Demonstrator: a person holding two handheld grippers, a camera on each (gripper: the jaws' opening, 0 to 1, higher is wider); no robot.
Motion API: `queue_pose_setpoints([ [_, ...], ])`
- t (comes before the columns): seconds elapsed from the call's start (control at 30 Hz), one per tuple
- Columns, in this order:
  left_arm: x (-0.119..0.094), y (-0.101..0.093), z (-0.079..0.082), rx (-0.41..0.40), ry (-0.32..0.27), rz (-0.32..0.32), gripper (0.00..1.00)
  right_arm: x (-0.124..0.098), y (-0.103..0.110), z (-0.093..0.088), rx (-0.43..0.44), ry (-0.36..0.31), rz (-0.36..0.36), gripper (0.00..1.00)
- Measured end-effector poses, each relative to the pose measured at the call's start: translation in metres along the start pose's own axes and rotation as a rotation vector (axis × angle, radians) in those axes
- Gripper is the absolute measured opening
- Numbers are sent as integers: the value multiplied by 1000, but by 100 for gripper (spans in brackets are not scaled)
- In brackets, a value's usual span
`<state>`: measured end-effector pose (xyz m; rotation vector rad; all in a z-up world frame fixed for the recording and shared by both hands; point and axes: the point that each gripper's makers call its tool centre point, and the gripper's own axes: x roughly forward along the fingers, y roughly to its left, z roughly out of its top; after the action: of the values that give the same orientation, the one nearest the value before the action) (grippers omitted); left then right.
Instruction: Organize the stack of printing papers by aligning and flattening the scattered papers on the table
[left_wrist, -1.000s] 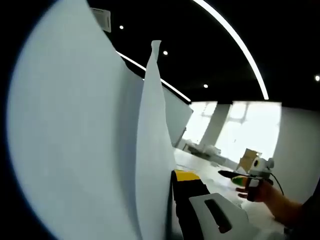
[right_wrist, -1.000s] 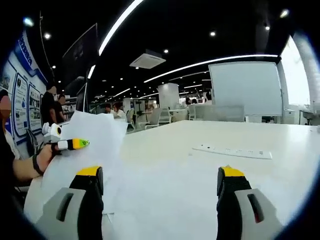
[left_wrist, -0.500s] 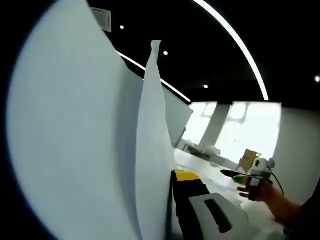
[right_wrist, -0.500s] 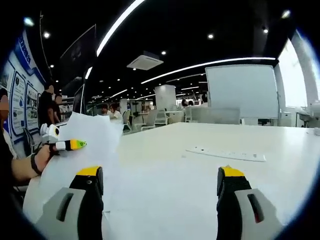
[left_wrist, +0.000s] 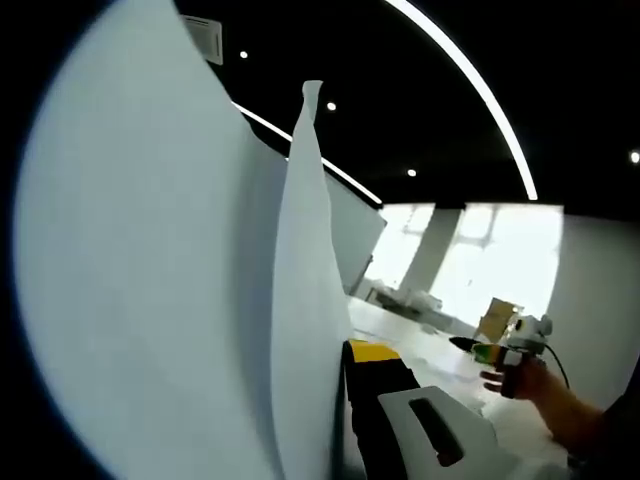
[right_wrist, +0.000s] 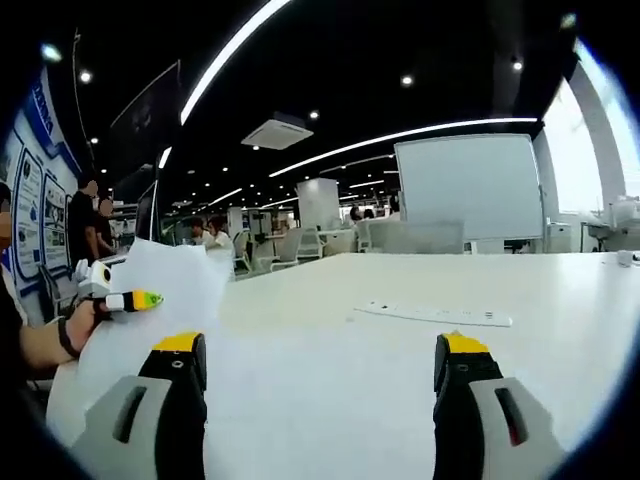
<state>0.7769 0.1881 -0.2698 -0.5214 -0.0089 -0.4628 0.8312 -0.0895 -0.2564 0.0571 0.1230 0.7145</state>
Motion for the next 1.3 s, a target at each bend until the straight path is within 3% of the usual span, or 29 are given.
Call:
queue_pose_setpoints([
  [0.3,0,0,0,1,0,0,6,-4,2,3,0,-14,-19,90],
  [1.3,0,-2,0,1,1,-1,6,-8,-23,2,-4,2,-93,89],
])
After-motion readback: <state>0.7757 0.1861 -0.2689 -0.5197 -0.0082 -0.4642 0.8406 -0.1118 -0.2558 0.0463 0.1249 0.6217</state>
